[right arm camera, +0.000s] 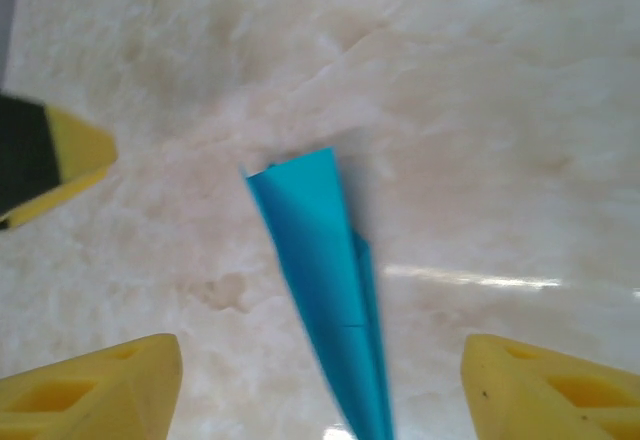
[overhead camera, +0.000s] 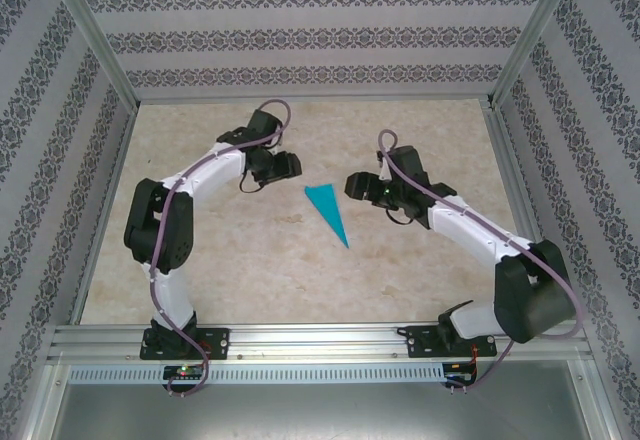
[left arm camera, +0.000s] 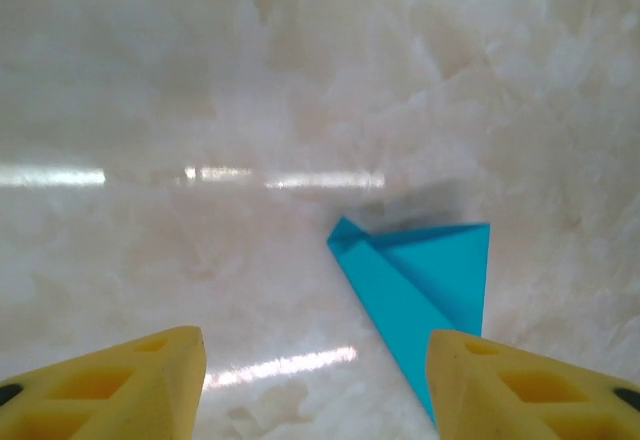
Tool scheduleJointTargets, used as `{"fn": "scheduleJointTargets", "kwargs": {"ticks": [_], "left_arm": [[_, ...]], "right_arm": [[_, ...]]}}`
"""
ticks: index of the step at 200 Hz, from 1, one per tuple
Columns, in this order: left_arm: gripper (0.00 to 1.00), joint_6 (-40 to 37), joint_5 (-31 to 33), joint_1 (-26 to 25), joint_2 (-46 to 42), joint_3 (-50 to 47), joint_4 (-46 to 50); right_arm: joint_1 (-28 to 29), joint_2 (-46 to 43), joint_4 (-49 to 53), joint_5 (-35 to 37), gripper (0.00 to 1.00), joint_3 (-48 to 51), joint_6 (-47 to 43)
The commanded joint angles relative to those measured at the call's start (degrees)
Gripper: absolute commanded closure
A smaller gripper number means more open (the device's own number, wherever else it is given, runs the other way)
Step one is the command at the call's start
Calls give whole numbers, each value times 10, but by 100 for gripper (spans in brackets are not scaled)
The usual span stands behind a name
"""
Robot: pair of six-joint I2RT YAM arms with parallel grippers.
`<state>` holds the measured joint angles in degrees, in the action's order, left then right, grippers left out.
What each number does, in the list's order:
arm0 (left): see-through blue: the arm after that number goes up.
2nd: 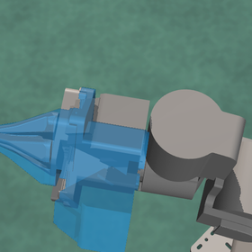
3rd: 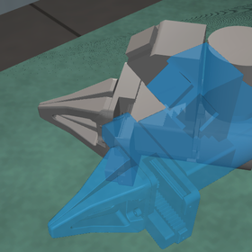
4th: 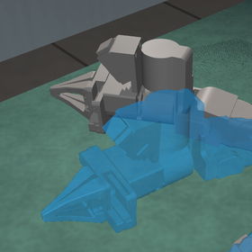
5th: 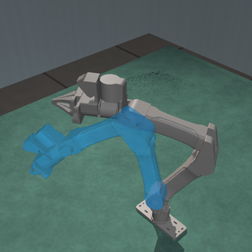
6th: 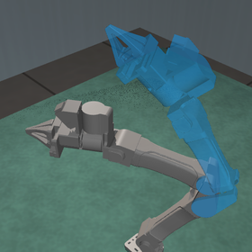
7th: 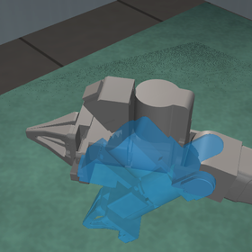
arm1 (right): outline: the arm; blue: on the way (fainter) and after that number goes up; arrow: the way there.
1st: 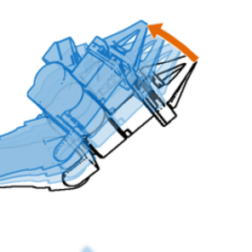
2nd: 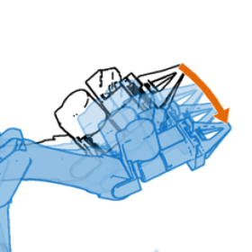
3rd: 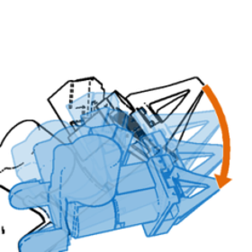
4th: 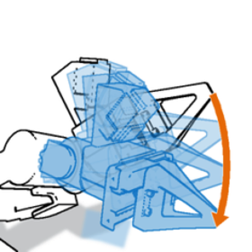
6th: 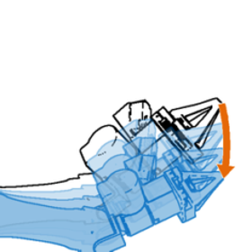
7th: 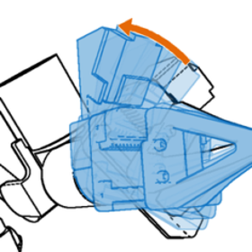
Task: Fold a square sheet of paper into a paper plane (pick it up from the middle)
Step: Turn over a paper plane at the center of the table.
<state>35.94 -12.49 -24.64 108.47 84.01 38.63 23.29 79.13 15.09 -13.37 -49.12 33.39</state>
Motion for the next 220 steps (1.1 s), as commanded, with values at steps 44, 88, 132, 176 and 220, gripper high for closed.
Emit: {"fn": "scheduleJointTargets", "kwargs": {"ticks": [44,88,132,176,220], "left_arm": [[27,154,31,-124,19,5,30],[27,158,54,-161,92,85,91],[41,152,59,-167,120,108,115],[76,168,89,-167,91,84,106],[100,141,72,-164,56,74,64]], "right_arm": [[-47,-29,-4,77,6,76,22],[-65,-39,5,84,5,92,25],[-71,-38,7,81,6,95,26],[-71,-19,6,69,7,89,30],[-71,-30,4,63,7,87,32]]}}
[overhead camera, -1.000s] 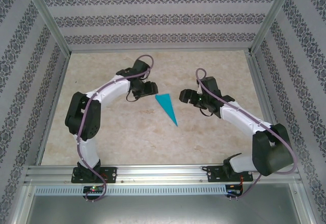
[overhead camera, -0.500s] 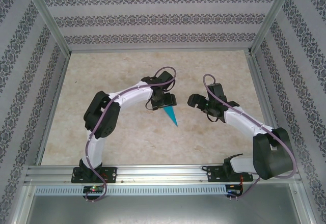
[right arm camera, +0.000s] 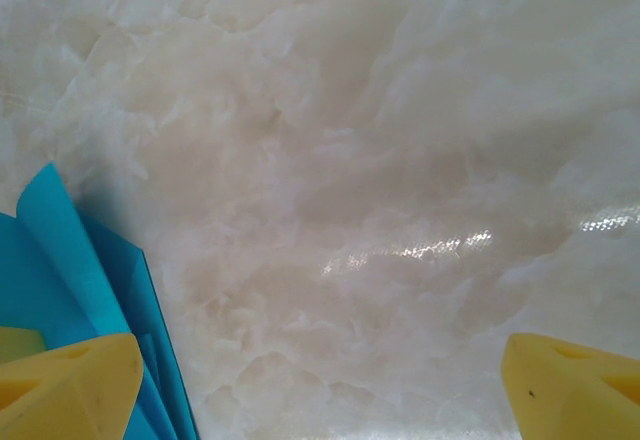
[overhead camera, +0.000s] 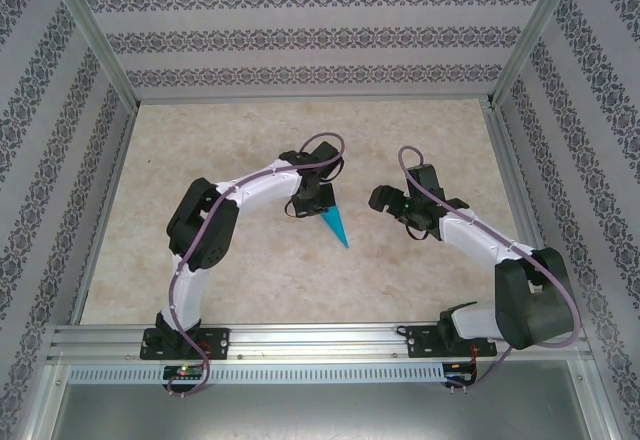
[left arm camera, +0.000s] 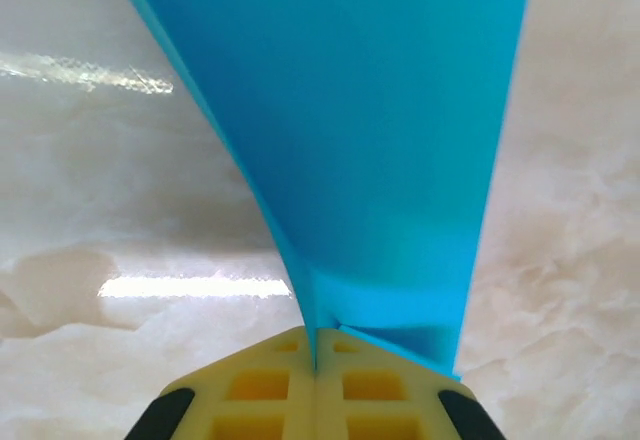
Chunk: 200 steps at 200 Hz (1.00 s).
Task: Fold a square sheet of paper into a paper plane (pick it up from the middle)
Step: Turn over a paper plane at the center of the table.
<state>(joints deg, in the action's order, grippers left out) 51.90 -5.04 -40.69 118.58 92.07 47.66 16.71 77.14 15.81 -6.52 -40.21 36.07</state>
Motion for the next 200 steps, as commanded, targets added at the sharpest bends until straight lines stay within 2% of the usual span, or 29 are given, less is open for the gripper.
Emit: {"fn": "scheduleJointTargets", "kwargs": {"ticks": [1,45,85,111,135,176,200], "left_arm": [[100,-19,-4,-3,-46,-8,-28],[100,-73,-97,-1,-114,-79,-177],[100,-87,-144,1,-120,-128,-230],[100,-80,-149,6,-130,-160,-254],[100,-83,-151,9,-123,-184,-278],[100,-69,-165,18,-105,-222,-311],[100,-65,-162,23,-104,-236,-317]], "right_arm": [[-5,-11,-3,-6,7,-2,5],[-5,-53,-20,-45,7,7,7],[1,-57,-35,-79,14,10,22],[23,-55,-49,-83,19,14,26],[52,-45,-47,-65,28,10,28],[114,21,-24,-26,51,-30,31],[142,69,-15,-20,58,-58,36]]}}
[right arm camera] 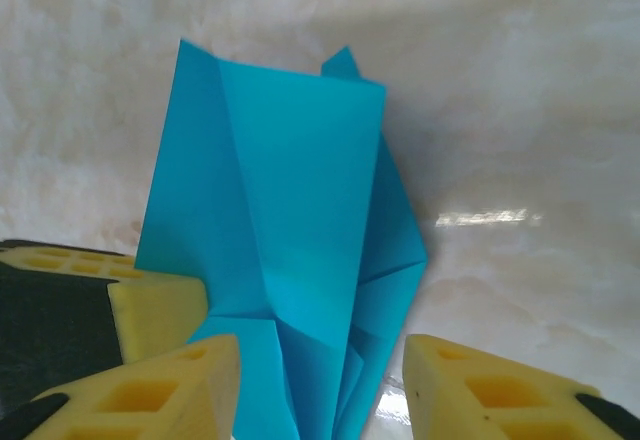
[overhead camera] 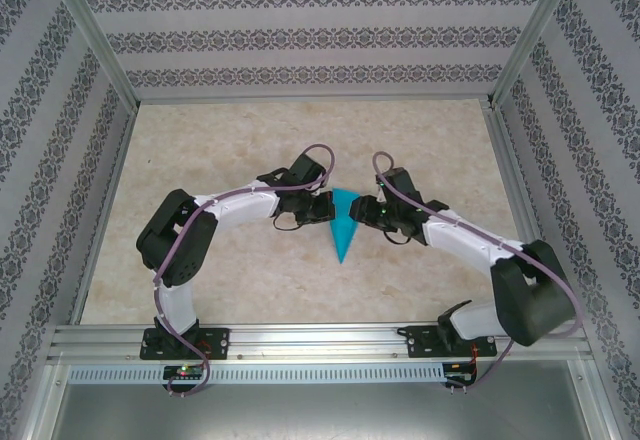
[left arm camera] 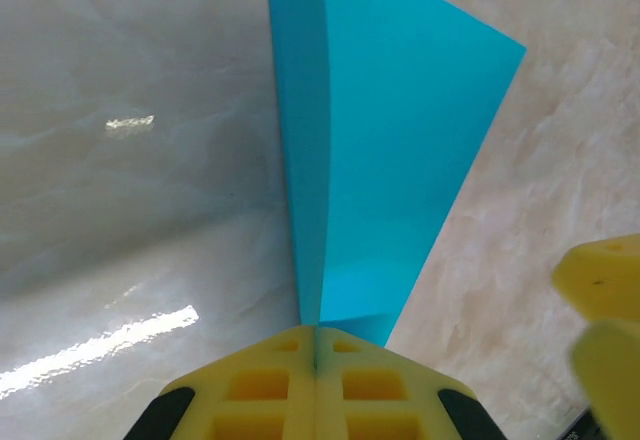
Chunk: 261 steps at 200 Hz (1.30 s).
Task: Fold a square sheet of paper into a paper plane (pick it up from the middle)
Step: Turn over a paper plane at the center of the table.
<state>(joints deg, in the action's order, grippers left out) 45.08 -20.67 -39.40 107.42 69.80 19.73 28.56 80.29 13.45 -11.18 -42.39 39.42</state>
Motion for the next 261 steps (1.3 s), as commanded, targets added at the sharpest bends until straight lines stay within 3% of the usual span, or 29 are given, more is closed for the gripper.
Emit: {"fn": "scheduleJointTargets", "kwargs": {"ticks": [1,25,81,179,246,261], "left_arm": [[100,3,-6,11,7,-14,-38],[100,5,-3,14,8,-25,-41],[100,9,6,20,8,-39,-43],[100,12,5,24,19,-45,-49],[100,14,1,24,20,-45,-50],[100,14,-1,24,18,-45,-50]], "right_arm": [[24,39,9,27,58,-38,3],[37,81,17,27,63,-61,8],[43,130,29,5,63,-90,6],[63,126,48,-39,53,-68,11],[82,152,67,-27,57,-85,2],[83,157,72,-19,62,-88,3]]}}
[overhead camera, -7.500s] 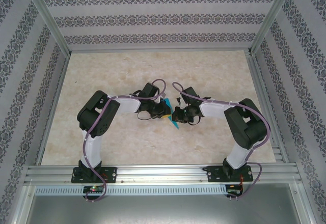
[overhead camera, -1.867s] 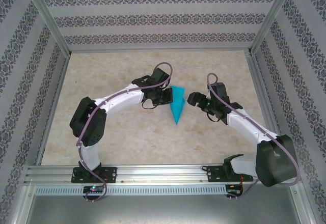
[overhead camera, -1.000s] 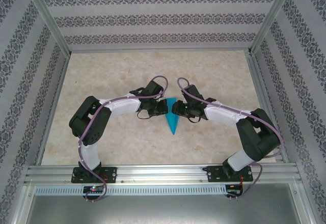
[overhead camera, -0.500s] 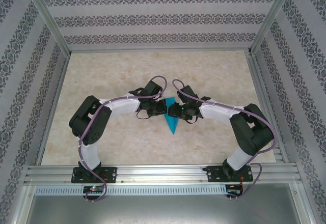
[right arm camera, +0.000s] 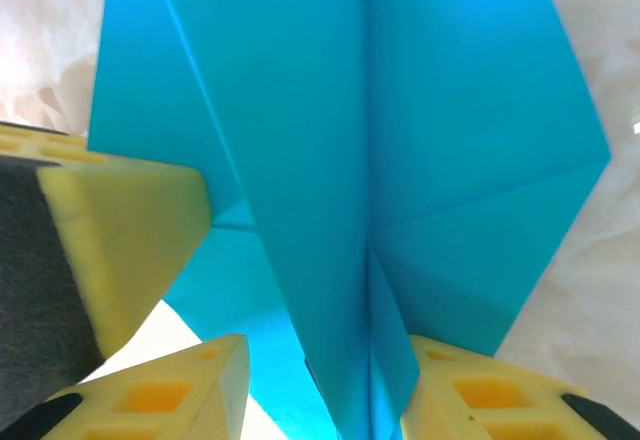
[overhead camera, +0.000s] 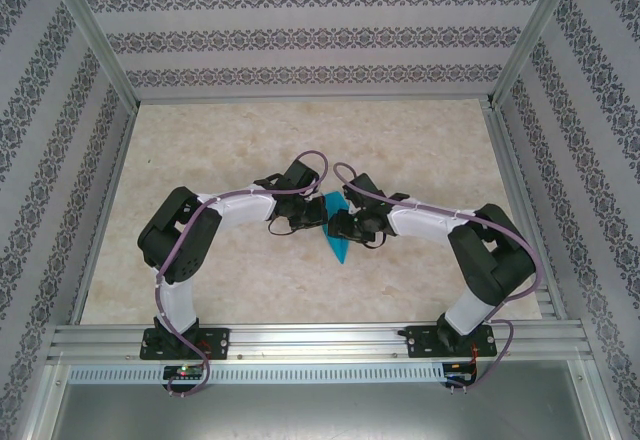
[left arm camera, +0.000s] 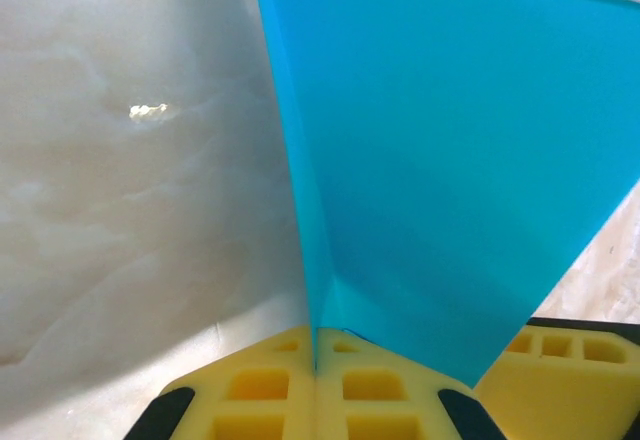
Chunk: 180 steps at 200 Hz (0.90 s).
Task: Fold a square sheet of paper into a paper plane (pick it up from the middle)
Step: Turn over a paper plane at the center of the table, then move the paper plane to the center of the table.
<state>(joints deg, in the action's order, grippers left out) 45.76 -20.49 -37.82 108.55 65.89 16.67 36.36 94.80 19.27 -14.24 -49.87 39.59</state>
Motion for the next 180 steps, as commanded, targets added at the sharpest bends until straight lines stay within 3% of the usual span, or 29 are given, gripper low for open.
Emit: {"fn": "scheduleJointTargets", "kwargs": {"ticks": [1,24,43,60,136,180], "left_arm": [[100,8,-3,8,7,-5,-20],[97,9,-7,9,-1,-3,-16],[83,8,-2,13,-17,3,-3],[71,4,16,20,-38,6,18],[22,-13,184,65,-117,13,152],[6,3,204,85,-134,-14,158]], "right_arm": [[5,12,14,12,63,-14,1],[6,18,31,36,76,-24,0],[6,17,50,57,88,-34,-6],[6,7,69,78,93,-39,-17],[5,4,174,196,95,-78,-51],[7,36,171,206,91,-94,-47]]}}
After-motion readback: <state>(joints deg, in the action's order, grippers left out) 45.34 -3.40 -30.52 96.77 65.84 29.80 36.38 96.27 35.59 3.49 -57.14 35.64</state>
